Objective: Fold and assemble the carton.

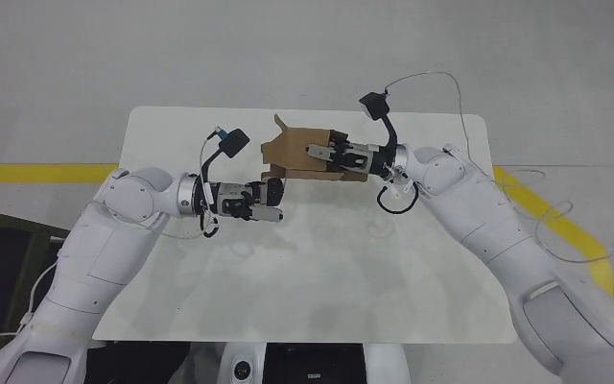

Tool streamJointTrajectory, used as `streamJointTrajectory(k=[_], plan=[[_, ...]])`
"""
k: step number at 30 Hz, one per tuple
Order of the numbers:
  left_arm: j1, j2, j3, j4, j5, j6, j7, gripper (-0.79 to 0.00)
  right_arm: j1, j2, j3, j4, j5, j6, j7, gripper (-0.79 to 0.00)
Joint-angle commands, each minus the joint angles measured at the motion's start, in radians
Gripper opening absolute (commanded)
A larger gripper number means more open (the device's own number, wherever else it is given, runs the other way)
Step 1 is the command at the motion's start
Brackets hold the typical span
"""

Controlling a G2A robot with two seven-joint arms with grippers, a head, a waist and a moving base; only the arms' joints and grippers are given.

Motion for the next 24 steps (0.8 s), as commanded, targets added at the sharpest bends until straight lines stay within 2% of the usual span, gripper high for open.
streamJointTrajectory(k=[1, 24], plan=[[0.005, 0.000, 0.002, -0.009, 0.006, -0.003, -0.001, 0.000, -0.003, 0.001, 0.012, -0.005, -0.009, 0.003, -0.002, -0.785], [-0.003, -0.005, 0.016, -0.008, 0.012, -0.003, 0.002, 0.000, -0.070, -0.016, 0.073, -0.092, -0.039, 0.027, 0.010, -0.785]])
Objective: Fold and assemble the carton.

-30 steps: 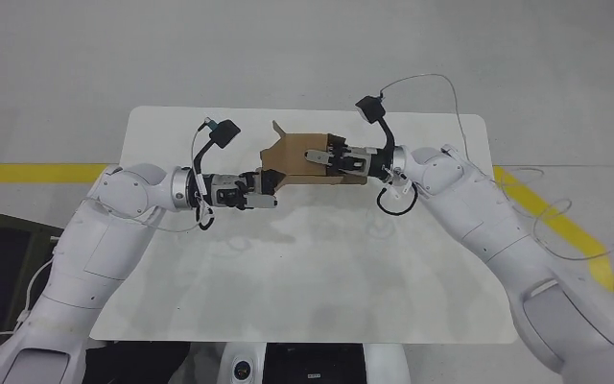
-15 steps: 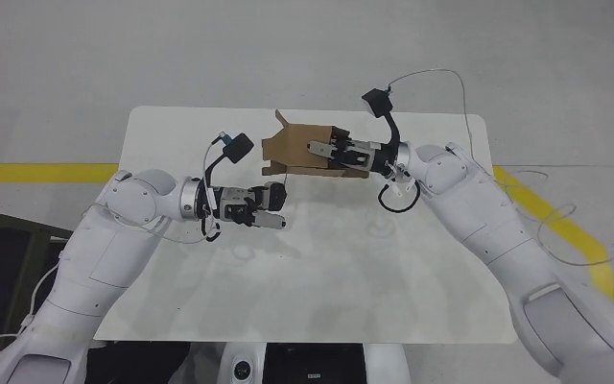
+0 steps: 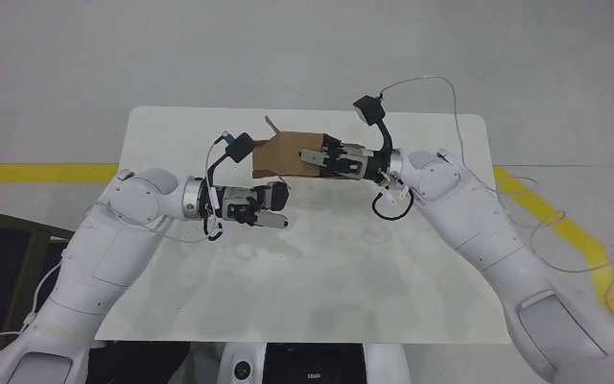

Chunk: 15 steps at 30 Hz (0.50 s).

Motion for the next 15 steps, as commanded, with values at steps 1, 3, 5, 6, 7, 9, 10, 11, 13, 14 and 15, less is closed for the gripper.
streamJointTrajectory(k=[1, 3, 5, 6, 7, 9, 10, 11, 13, 14, 15], plan=[[-0.001, 0.000, 0.001, 0.000, -0.001, -0.001, -0.001, 0.000, -0.006, -0.002, 0.003, -0.006, -0.003, 0.003, -0.002, -0.785], [0.000, -0.001, 0.001, 0.000, 0.000, -0.001, 0.000, 0.000, -0.011, -0.005, 0.005, -0.013, -0.006, 0.007, -0.001, -0.785], [0.000, -0.001, 0.001, 0.000, 0.002, 0.000, 0.002, 0.000, -0.015, -0.008, 0.006, -0.019, -0.008, 0.010, 0.004, -0.785], [0.000, -0.001, 0.001, 0.001, 0.002, 0.001, 0.003, 0.000, -0.018, -0.009, 0.007, -0.022, -0.008, 0.012, 0.006, -0.785], [0.000, -0.001, 0.001, 0.000, 0.004, 0.002, 0.005, 0.000, -0.020, -0.010, 0.007, -0.023, -0.009, 0.014, 0.009, -0.785], [-0.001, -0.001, 0.000, 0.001, 0.005, 0.003, 0.008, 0.000, -0.023, -0.013, 0.008, -0.024, -0.009, 0.015, 0.012, -0.785], [-0.001, -0.002, 0.000, 0.001, 0.006, 0.002, 0.009, 0.000, -0.025, -0.014, 0.009, -0.022, -0.010, 0.017, 0.014, -0.785], [-0.001, -0.002, 0.001, 0.002, 0.007, 0.002, 0.009, 0.000, -0.025, -0.016, 0.010, -0.022, -0.010, 0.018, 0.015, -0.785], [-0.003, -0.002, 0.001, 0.004, 0.008, 0.003, 0.011, 0.000, -0.027, -0.018, 0.012, -0.022, -0.012, 0.018, 0.019, -0.785], [-0.003, -0.002, 0.000, 0.006, 0.007, 0.004, 0.013, 0.000, -0.028, -0.020, 0.014, -0.021, -0.013, 0.018, 0.020, -0.785], [-0.003, -0.003, 0.000, 0.007, 0.007, 0.004, 0.013, 0.000, -0.029, -0.021, 0.015, -0.021, -0.015, 0.019, 0.022, -0.785]])
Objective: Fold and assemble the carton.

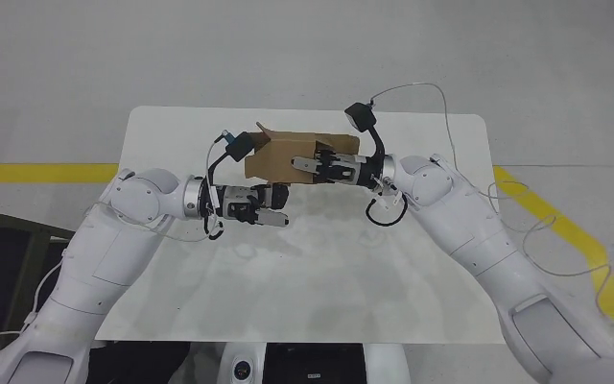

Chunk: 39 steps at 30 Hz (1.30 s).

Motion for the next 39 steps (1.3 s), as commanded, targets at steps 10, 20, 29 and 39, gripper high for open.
streamJointTrajectory(k=[10, 20, 29, 39], plan=[[0.000, 0.001, -0.011, 0.005, -0.004, -0.001, 0.002, 0.000, -0.015, -0.008, 0.021, 0.000, -0.013, 0.010, 0.020, -0.785], [0.005, 0.001, -0.015, 0.002, -0.004, -0.003, 0.003, 0.000, -0.023, -0.017, 0.036, -0.001, -0.020, 0.017, 0.029, -0.785], [0.003, 0.001, -0.020, 0.004, -0.007, -0.003, 0.005, 0.000, -0.026, -0.018, 0.071, 0.018, -0.032, 0.022, 0.021, -0.785], [-0.028, 0.004, -0.072, 0.059, 0.059, -0.014, 0.085, 0.000, -0.060, 0.016, 0.150, -0.002, 0.012, 0.081, 0.157, -0.785]])
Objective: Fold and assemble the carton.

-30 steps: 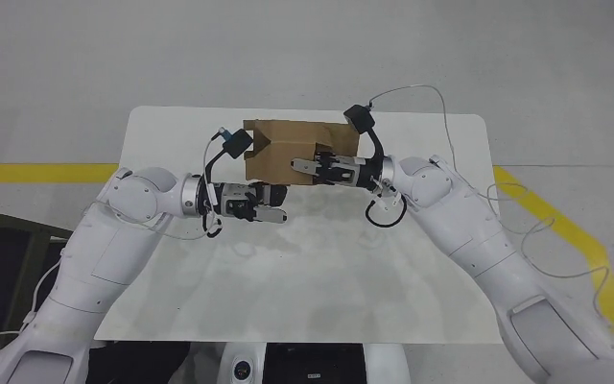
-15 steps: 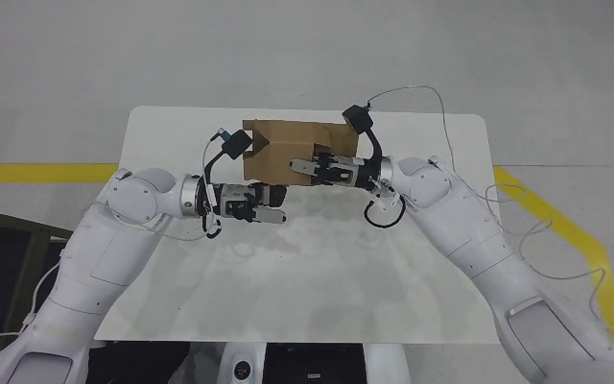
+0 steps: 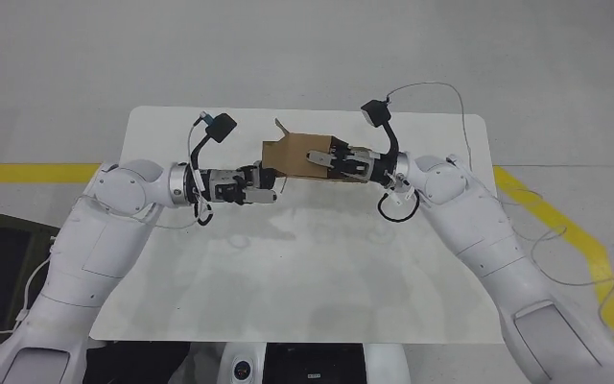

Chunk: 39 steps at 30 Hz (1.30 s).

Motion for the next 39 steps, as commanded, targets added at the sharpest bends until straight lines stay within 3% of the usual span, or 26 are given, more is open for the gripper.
streamJointTrajectory(k=[1, 8, 18, 39], plan=[[0.001, 0.000, -0.009, 0.009, 0.053, -0.009, 0.044, 0.000, -0.009, 0.008, 0.018, -0.007, 0.026, 0.006, 0.045, -0.785], [0.017, 0.002, -0.033, 0.008, 0.279, -0.026, 0.198, 0.000, -0.054, 0.029, 0.064, -0.050, 0.062, 0.023, 0.115, -0.785], [0.025, -0.007, -0.010, 0.045, 0.390, 0.009, 0.299, 0.000, -0.093, 0.048, 0.118, -0.131, 0.083, 0.041, 0.163, -0.785], [0.002, -0.018, 0.018, 0.093, 0.406, 0.006, 0.314, 0.000, -0.126, 0.053, 0.158, -0.185, 0.075, 0.042, 0.139, -0.785]])
